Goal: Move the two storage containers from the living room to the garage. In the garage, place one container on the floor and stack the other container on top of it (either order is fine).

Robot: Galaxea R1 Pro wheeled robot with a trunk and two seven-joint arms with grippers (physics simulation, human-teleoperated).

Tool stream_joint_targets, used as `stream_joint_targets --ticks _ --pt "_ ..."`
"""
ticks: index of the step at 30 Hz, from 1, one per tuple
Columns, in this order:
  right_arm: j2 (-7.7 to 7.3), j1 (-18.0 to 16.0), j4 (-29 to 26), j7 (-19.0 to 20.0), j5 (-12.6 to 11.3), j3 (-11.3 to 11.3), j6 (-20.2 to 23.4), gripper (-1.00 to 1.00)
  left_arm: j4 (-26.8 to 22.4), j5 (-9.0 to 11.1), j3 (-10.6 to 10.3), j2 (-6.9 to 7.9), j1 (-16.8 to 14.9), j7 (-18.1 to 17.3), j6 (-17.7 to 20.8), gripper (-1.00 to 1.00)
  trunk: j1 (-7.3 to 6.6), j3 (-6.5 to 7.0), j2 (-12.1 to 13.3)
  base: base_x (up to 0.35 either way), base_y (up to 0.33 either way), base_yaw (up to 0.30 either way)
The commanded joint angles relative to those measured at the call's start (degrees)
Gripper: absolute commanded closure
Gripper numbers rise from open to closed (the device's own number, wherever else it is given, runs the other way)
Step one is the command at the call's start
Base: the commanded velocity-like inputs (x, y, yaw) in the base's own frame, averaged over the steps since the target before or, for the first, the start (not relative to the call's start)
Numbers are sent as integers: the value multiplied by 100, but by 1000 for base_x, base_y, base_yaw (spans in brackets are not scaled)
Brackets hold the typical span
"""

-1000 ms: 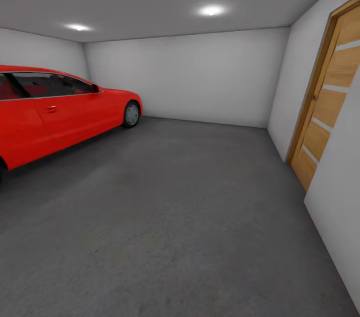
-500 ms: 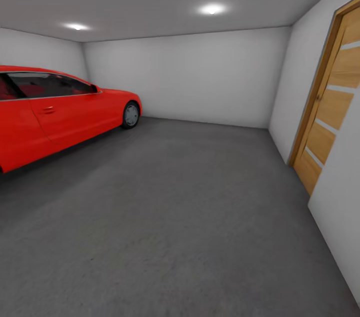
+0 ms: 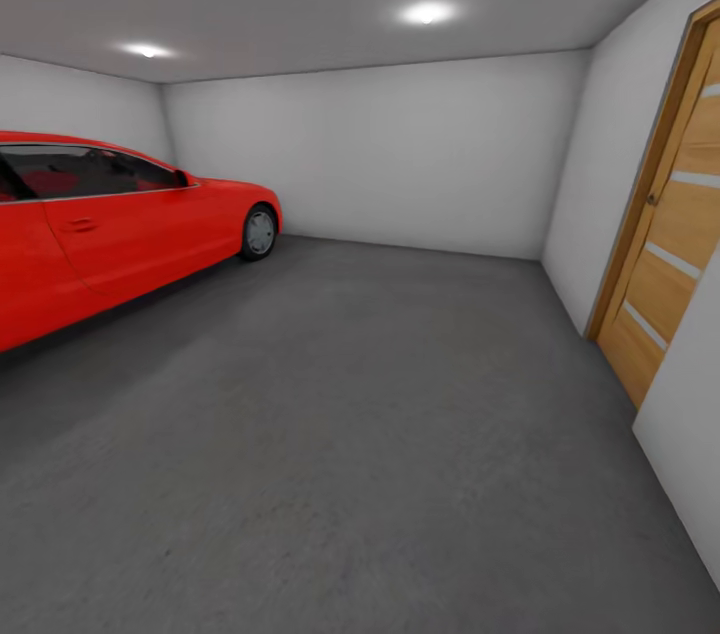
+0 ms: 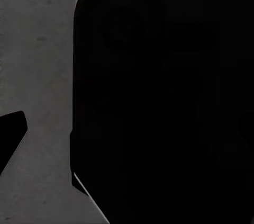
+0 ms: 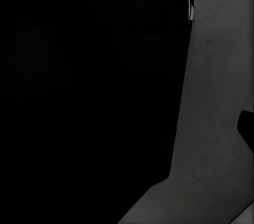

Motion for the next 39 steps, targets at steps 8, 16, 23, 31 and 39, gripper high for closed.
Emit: stream_joint_targets --ticks 8,16,23,31,39 --pt "-7 -1 0 -4 32 10 3 -100 -1 54 4 0 -1 8 34 -100 3 -4 -2 322 0 0" --pt "-4 -1 0 -4 30 10 1 -100 -1 55 4 6 -1 13 37 -100 3 -4 -2 322 0 0" --pt "0 -1 0 -9 26 -14 0 -100 -1 55 4 6 -1 16 37 -100 3 -4 -2 322 0 0" --pt "0 -1 0 6 20 -24 1 -100 -1 55 4 6 -1 16 37 -100 3 -4 -2 322 0 0" --pt "0 -1 0 14 23 -24 -2 -100 -1 55 4 6 -1 17 36 -100 3 -4 -2 322 0 0"
